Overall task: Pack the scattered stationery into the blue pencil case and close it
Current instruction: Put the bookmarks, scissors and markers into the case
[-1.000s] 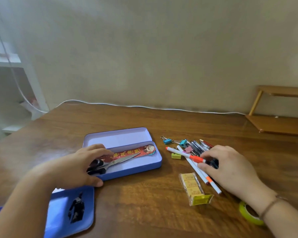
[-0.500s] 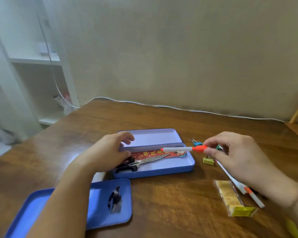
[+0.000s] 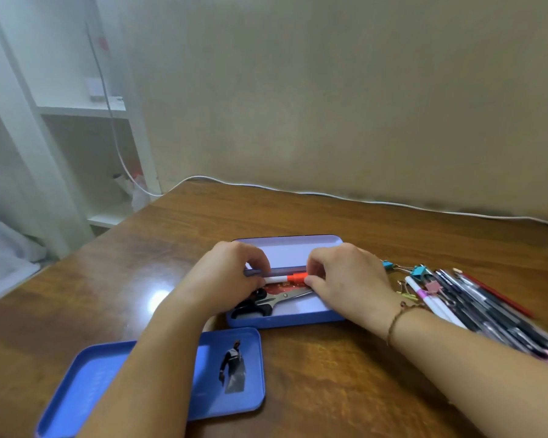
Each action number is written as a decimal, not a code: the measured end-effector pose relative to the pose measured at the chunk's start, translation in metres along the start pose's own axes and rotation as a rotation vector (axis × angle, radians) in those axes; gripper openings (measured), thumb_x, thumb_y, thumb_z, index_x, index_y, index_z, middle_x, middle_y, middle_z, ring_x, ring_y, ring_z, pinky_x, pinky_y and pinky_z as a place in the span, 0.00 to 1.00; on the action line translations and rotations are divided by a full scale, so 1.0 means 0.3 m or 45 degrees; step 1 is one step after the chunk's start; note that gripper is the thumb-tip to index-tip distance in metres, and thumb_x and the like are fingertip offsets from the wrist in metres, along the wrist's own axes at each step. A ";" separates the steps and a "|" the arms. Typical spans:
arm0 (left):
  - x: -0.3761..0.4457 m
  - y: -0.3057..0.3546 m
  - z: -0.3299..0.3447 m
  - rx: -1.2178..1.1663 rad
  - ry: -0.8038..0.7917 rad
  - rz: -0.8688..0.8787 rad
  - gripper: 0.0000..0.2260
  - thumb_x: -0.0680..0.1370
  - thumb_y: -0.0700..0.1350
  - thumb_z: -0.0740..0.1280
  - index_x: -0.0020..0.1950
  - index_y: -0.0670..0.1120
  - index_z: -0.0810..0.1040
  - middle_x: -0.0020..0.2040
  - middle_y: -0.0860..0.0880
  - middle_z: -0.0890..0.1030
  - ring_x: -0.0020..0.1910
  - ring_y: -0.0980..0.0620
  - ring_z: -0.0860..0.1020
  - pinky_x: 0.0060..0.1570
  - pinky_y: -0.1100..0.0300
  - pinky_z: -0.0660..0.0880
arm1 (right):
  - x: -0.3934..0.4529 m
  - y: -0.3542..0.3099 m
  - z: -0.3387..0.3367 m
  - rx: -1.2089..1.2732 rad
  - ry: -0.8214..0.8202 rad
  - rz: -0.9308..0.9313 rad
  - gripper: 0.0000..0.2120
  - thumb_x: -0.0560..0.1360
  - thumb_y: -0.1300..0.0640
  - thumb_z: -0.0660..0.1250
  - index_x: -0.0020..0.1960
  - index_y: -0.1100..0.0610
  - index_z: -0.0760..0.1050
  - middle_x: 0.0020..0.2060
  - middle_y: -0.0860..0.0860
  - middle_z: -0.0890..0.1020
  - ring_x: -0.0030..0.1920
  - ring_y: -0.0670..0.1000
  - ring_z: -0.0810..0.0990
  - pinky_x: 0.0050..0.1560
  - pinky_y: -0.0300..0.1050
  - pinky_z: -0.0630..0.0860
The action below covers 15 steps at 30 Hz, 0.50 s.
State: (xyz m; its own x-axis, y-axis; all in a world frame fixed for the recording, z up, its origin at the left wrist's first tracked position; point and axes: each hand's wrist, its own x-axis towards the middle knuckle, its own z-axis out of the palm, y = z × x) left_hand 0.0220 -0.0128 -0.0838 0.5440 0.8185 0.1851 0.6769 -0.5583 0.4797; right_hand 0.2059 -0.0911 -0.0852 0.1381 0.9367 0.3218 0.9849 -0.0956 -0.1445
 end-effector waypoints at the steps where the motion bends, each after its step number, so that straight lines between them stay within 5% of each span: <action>1: 0.001 0.003 0.003 0.015 0.010 -0.003 0.06 0.73 0.44 0.73 0.42 0.56 0.83 0.36 0.63 0.75 0.38 0.59 0.76 0.44 0.59 0.78 | 0.004 -0.006 0.001 -0.002 -0.014 -0.006 0.07 0.75 0.45 0.66 0.50 0.46 0.79 0.46 0.45 0.82 0.51 0.50 0.78 0.46 0.44 0.74; 10: 0.011 0.006 0.030 0.098 0.104 -0.014 0.10 0.72 0.42 0.71 0.36 0.58 0.78 0.35 0.62 0.74 0.35 0.61 0.70 0.38 0.60 0.72 | -0.051 0.212 -0.282 0.244 0.041 0.193 0.03 0.72 0.49 0.72 0.40 0.46 0.81 0.38 0.43 0.83 0.41 0.45 0.80 0.46 0.47 0.78; 15: 0.026 0.005 0.042 0.041 0.086 -0.008 0.09 0.72 0.43 0.71 0.36 0.57 0.80 0.37 0.61 0.75 0.38 0.59 0.74 0.39 0.60 0.72 | -0.234 0.345 -0.304 -0.138 -0.412 0.458 0.08 0.70 0.46 0.74 0.34 0.44 0.79 0.38 0.40 0.79 0.42 0.40 0.75 0.44 0.44 0.77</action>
State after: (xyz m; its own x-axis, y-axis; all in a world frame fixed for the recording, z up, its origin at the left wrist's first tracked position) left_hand 0.0335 -0.0090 -0.0923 0.5057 0.8285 0.2405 0.6964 -0.5566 0.4531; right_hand 0.3078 -0.1974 -0.0373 0.4488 0.8927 -0.0406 0.8882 -0.4506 -0.0896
